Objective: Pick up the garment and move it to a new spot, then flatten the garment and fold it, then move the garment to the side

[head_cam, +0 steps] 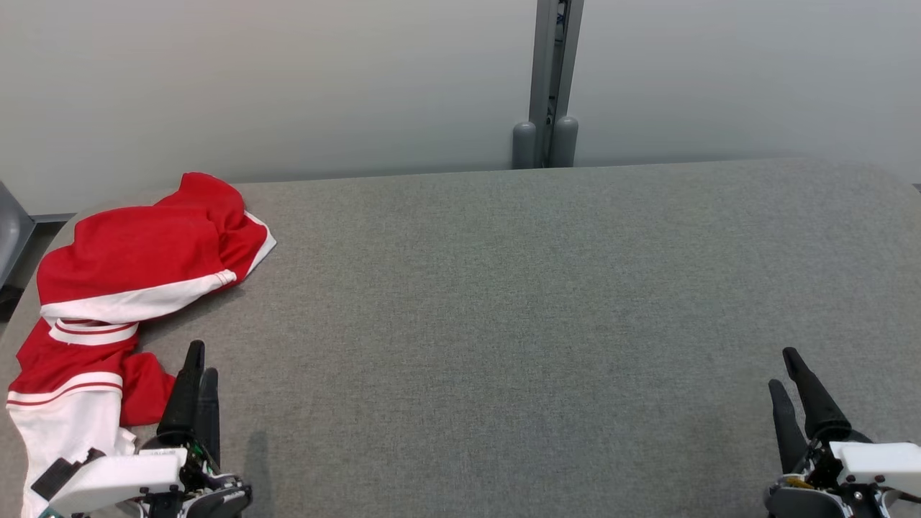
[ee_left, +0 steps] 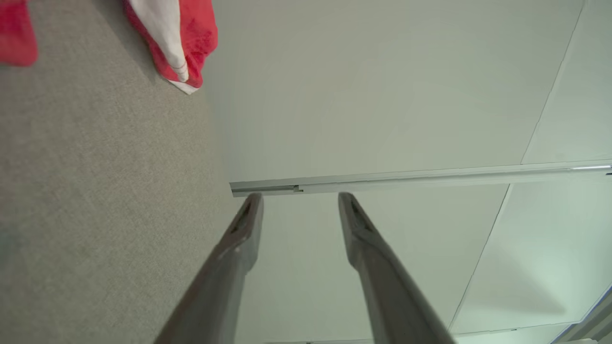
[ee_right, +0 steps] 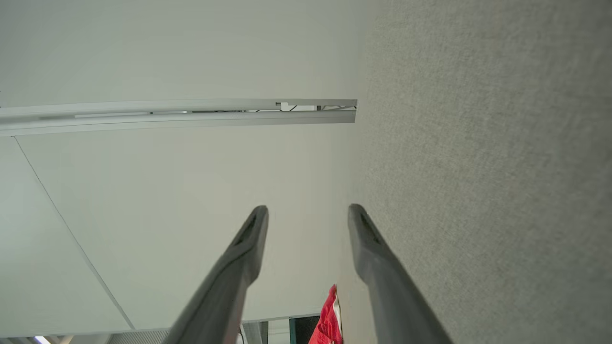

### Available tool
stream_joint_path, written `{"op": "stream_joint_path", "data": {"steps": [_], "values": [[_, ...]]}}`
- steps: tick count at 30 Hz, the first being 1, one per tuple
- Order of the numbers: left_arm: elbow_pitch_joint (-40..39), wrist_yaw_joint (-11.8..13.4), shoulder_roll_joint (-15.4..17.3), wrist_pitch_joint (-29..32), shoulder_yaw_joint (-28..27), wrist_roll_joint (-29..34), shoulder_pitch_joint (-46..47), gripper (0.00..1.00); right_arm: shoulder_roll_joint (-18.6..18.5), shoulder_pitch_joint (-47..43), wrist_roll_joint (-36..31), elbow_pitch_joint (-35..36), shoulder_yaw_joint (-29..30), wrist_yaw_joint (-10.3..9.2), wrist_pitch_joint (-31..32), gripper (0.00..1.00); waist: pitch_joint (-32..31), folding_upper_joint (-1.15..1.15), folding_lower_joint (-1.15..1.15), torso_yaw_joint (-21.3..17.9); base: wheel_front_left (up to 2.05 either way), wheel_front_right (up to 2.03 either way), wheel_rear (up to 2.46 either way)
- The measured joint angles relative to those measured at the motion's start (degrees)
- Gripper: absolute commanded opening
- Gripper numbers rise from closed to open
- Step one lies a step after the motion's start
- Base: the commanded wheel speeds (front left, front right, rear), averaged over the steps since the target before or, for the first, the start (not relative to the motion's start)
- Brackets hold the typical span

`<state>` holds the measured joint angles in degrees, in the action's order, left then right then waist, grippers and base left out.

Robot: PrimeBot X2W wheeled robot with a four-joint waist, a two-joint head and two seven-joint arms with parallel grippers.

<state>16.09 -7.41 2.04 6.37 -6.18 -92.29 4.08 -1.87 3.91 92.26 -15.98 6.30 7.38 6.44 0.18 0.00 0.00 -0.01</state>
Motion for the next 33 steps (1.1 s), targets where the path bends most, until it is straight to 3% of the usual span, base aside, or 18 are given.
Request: {"op": "stream_joint_path", "data": {"steps": [9, 16, 22, 33], "values": [[-0.64, 0.00, -0.09, -2.41, 1.97, 0.03, -0.49, 1.00, 0.05, -0.92, -0.25, 1.13, -1.32, -0.13, -2.27, 1.00, 0.02, 0.00, 0.00, -0.16, 0.00, 0.00, 0.00], [-1.18, 0.00, -0.02, -4.21, 3.39, 2.81, -0.70, 1.00, 0.01, -1.41, -4.38, 2.66, -1.99, -0.13, -4.13, 1.00, -0.05, 0.00, 0.00, -0.28, 0.00, 0.00, 0.00], [-1.52, 0.52, 0.05, -5.68, 4.52, 7.84, -1.32, 1.00, -0.04, -1.98, -12.03, 4.17, -2.71, -0.13, -5.57, 1.00, -0.16, 0.00, 0.00, -0.37, 0.00, 0.00, 0.00], [-1.55, 3.98, 1.45, -8.14, 7.19, 22.42, -1.35, 1.00, -0.33, -2.14, -29.52, 6.42, -3.43, -0.13, -8.03, 1.00, -0.39, 0.00, 0.00, -0.47, 0.00, 0.00, 0.00]]}}
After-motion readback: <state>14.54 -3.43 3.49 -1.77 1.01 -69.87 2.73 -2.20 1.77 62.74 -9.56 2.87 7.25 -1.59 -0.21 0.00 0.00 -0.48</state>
